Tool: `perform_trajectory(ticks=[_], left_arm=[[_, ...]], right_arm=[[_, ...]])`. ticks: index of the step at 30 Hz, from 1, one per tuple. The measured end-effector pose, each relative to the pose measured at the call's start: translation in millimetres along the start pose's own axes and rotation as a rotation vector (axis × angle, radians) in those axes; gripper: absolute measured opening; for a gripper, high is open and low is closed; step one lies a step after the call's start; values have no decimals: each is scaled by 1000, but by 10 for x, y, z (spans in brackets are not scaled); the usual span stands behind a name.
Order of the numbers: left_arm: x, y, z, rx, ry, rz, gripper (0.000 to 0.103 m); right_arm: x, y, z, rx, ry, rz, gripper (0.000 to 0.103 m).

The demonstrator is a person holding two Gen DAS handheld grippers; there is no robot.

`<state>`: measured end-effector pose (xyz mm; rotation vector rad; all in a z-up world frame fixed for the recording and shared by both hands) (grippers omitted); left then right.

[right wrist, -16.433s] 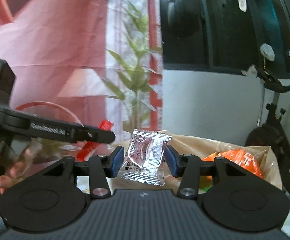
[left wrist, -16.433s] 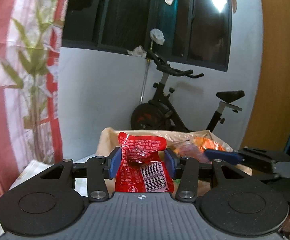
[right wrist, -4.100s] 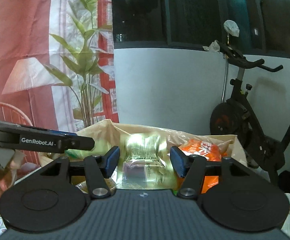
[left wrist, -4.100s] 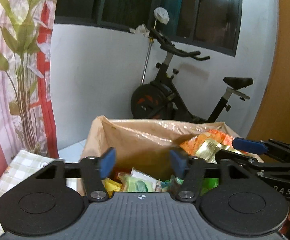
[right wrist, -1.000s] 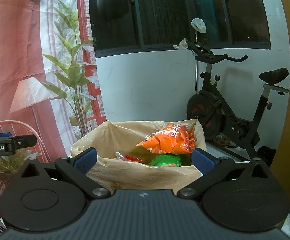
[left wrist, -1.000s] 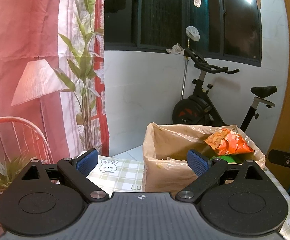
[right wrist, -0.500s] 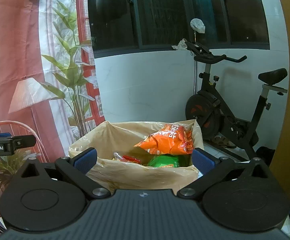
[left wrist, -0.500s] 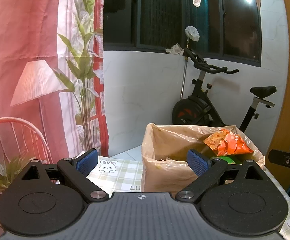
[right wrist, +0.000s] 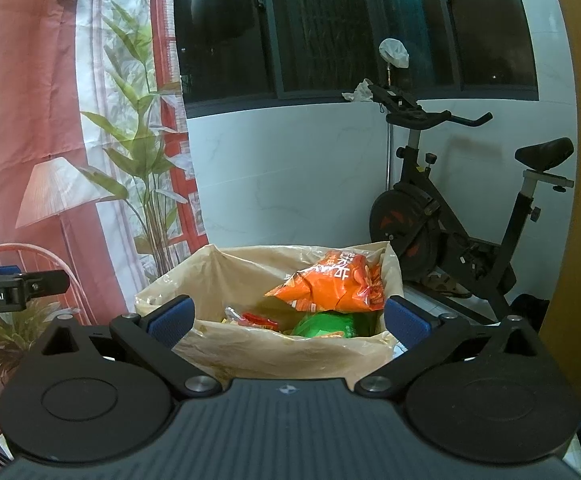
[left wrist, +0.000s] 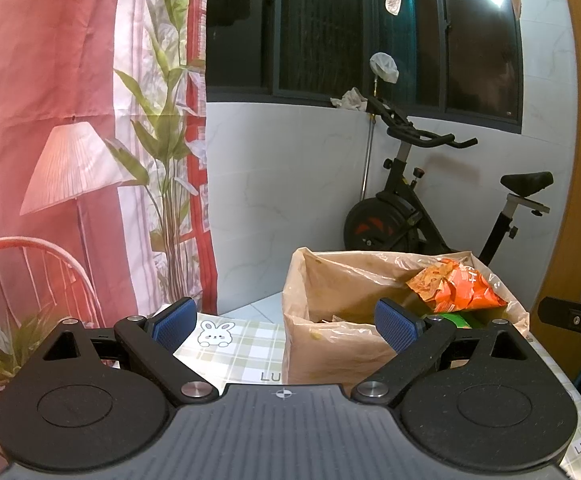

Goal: Organize snacks

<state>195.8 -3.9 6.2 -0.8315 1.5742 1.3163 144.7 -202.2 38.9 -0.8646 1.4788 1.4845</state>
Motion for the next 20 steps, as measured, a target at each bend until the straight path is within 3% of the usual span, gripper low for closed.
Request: perform_trajectory(ticks=[20], left_arm=[[-2, 27, 38, -6, 3, -12, 97]], right_arm=[[2, 7, -23, 1, 2, 1, 103]])
Point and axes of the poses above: each gripper's, at about its wrist camera, not at the fingertips, and y roughly against the way its jaws point, z to its left, x to its underside, the point moved 10 cm from there along -y, roughly the way its jaws point, and after that the axes turned 9 degrees about x, right-handed, at the moved point
